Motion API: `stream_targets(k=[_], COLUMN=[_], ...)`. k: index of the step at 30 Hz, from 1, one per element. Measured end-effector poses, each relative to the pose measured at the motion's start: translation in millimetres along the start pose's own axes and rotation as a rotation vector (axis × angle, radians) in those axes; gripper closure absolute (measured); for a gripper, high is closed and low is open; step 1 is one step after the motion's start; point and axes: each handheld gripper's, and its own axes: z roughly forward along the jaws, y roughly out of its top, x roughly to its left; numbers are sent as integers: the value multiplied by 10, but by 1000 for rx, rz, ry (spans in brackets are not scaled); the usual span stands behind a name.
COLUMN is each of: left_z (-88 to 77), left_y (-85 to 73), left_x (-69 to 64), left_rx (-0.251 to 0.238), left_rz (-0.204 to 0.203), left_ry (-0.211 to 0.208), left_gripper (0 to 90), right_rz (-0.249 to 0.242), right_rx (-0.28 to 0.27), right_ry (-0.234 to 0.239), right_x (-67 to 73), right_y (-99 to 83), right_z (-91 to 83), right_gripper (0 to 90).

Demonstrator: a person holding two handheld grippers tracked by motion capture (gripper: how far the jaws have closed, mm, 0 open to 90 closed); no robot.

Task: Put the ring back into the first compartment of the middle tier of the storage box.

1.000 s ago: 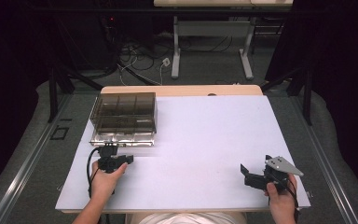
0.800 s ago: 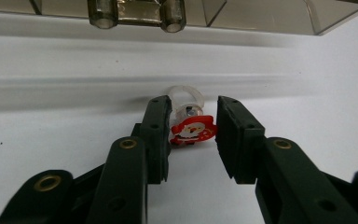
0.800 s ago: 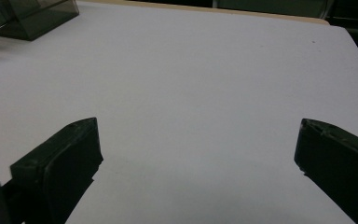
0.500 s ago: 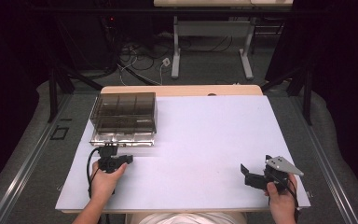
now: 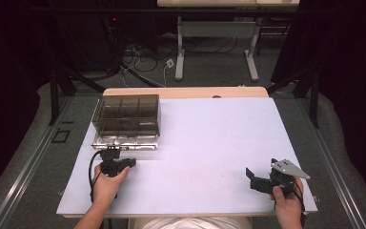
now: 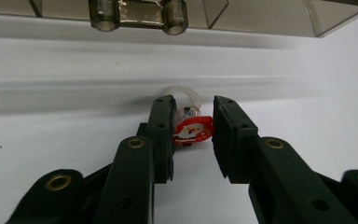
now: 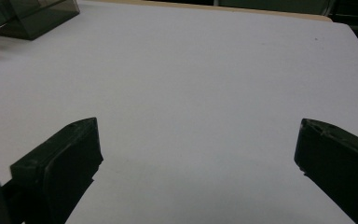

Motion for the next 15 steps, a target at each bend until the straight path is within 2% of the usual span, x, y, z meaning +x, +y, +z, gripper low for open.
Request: stream_targets(k=[6,15], left_z=[8,-6], left_y=[2,8], left_x=[7,9], left_rx=[-11,-4], left_rz=[-3,3], left_ry=[-4,-10], left_gripper=[693,696], right_rz=[-9,2], right_rx=[-2,0], right_ry=[1,0], right_x=[-5,2], right_y=[-1,-7], right_z=[6,13], right_gripper=[1,1])
